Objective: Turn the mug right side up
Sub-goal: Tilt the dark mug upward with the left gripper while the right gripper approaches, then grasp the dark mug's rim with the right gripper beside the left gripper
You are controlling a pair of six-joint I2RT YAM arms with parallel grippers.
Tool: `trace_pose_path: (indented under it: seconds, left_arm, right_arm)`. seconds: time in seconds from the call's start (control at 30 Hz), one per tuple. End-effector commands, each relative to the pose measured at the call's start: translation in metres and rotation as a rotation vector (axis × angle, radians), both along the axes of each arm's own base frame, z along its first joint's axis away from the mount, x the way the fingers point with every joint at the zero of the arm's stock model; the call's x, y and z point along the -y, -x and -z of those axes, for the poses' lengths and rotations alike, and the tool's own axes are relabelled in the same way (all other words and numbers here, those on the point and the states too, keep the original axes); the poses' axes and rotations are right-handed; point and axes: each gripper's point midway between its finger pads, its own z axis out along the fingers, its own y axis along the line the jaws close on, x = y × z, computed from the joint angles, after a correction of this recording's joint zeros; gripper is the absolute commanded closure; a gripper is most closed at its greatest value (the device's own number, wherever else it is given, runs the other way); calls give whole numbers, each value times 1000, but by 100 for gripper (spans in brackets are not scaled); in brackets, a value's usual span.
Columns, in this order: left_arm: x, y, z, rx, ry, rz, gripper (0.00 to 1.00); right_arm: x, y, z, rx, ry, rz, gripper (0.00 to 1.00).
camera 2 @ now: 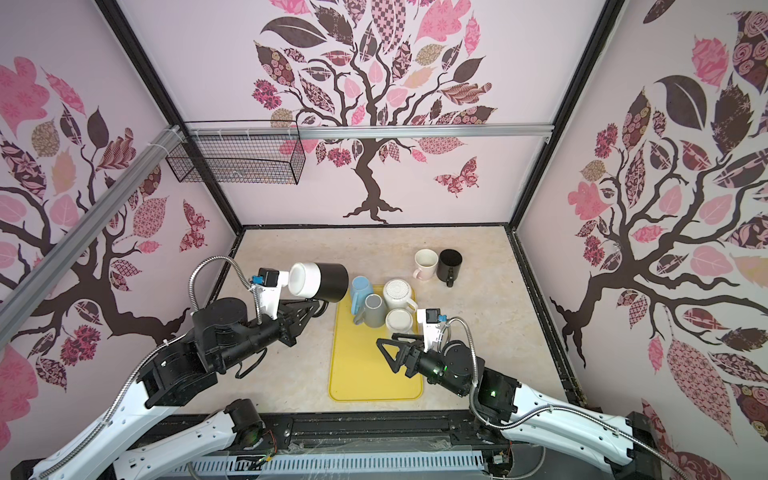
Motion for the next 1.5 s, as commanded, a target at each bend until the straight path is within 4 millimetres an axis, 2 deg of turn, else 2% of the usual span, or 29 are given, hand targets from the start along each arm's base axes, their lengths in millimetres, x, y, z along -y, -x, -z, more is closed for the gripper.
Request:
trace_pose_path:
  seconds: [0.0, 0.13, 0.27, 0.47, 0.7, 1.47]
  left_arm:
    - [31, 12, -41, 60, 232, 155, 100]
    - [43, 20, -57, 60, 372, 230, 100]
    - [50, 25, -69, 64, 475, 283, 100]
    - [68, 25, -77, 34, 601, 362, 100]
    - [80, 22, -76, 4, 649, 404, 100]
    - [82, 29, -66, -5, 654, 441, 100]
  right_arm:
    - [-10, 9, -49, 90, -174, -74, 16]
    - [-16, 12, -67, 131, -246, -106, 19]
    - [-11, 17, -87, 189, -326, -118, 23]
    - [-8, 18, -104, 264, -354, -106, 29]
    - [-11, 14, -115, 298, -357, -86, 36]
    - [-14, -7, -147, 324, -403, -53, 50]
